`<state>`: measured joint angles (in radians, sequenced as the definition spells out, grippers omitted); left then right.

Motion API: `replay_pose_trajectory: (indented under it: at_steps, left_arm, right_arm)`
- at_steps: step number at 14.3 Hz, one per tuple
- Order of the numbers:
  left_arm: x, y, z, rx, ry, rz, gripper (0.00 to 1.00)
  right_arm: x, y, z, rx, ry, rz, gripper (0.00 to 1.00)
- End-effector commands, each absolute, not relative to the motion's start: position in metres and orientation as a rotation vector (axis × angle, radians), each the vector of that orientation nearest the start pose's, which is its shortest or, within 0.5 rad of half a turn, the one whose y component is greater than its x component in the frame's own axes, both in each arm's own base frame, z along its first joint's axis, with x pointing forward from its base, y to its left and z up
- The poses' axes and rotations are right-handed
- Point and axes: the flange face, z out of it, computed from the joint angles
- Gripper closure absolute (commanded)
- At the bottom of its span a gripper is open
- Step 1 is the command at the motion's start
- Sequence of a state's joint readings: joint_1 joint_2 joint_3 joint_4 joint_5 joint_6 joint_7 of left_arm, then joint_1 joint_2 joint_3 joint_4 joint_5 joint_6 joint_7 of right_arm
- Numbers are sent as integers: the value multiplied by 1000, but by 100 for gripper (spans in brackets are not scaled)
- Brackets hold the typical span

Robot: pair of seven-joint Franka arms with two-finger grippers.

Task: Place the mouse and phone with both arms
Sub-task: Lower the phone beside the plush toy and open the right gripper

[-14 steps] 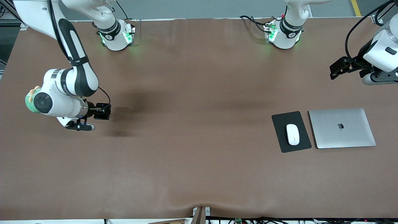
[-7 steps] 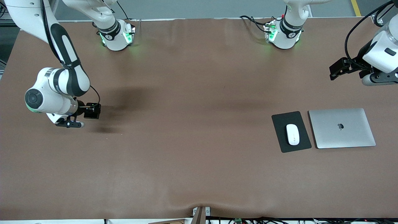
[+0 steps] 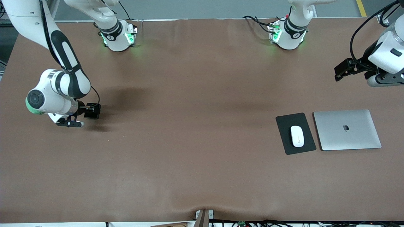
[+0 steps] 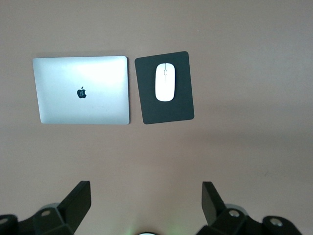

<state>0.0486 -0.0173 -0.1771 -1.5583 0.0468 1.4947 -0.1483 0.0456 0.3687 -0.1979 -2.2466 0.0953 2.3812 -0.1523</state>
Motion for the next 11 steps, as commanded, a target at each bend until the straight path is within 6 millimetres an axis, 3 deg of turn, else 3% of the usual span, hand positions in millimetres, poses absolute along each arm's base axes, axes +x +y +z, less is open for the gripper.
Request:
replay_pose_trajectory:
  at_steps: [1,5,6,7,8,11]
  left_arm:
    - [535,-66,637,-3098,-34,47,0]
    - [536,-71,635,-3097,-22,46,0]
    - [536,-70,634,-3095,-24,48,0]
    - [535,-69,634,-3094,-24,53,0]
    - [534,-68,634,-3094,-24,55,0]
    - [534,-68,637,-3096,-24,46,0]
  right_arm:
    - [502,-91,179,-3099,92,342,100]
    - [495,-95,174,-3092,112,362,100]
    - [495,-96,173,-3091,117,367,93]
    - [494,-97,169,-3089,123,379,52]
    - [494,-98,169,-3087,128,381,2]
    - [505,-93,181,-3080,113,400,0]
